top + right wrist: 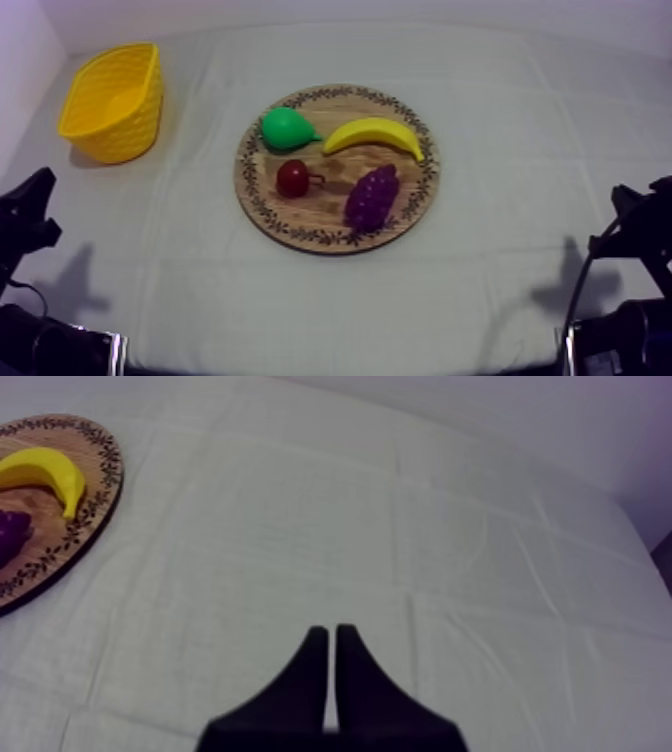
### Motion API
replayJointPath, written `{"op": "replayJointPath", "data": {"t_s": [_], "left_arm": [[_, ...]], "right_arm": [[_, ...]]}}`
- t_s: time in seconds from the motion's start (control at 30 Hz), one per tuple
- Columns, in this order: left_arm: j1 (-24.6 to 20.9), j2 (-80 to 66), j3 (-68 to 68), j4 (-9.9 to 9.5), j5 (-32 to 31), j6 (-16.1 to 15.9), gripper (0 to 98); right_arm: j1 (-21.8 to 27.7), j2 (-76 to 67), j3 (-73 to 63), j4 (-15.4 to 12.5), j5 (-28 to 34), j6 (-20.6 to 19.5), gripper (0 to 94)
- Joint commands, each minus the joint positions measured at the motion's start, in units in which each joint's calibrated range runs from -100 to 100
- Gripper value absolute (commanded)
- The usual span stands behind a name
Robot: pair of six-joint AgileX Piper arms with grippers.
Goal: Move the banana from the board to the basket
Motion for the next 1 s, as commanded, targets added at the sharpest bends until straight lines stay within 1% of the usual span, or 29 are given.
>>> {"op": "replayJointPath", "data": {"t_s": [0.0, 0.1, 0.23, 0.37, 0.47, 0.83, 0.97], "left_arm": [[1.3, 3.2, -4.1, -1.14, -0.1, 0.3, 0.0], [2.9, 9.9, -9.4, -2.29, -1.1, 0.4, 0.0], [4.4, 20.2, -18.9, -2.77, -1.5, -0.6, 0.0], [5.6, 30.8, -29.4, -2.53, -0.1, -2.3, 0.0], [7.3, 38.1, -36.9, -2.21, 1.5, -3.7, 0.0], [16.4, 63.3, -61.0, -2.01, 8.6, -7.3, 0.0], [18.9, 72.3, -67.7, -2.21, 10.3, -8.5, 0.0]], "right_arm": [[0.0, 0.0, 0.0, 0.0, -0.1, 0.0, 0.6], [0.0, 0.0, 0.0, 0.0, -0.1, 0.0, 0.6], [0.0, 0.0, 0.0, 0.0, -0.1, 0.0, 0.6], [0.0, 0.0, 0.0, 0.0, -0.1, 0.0, 0.6], [0.0, 0.0, 0.0, 0.0, -0.1, 0.0, 0.6], [0.0, 0.0, 0.0, 0.0, -0.1, 0.0, 0.6], [0.0, 0.0, 0.0, 0.0, -0.1, 0.0, 0.6]]}}
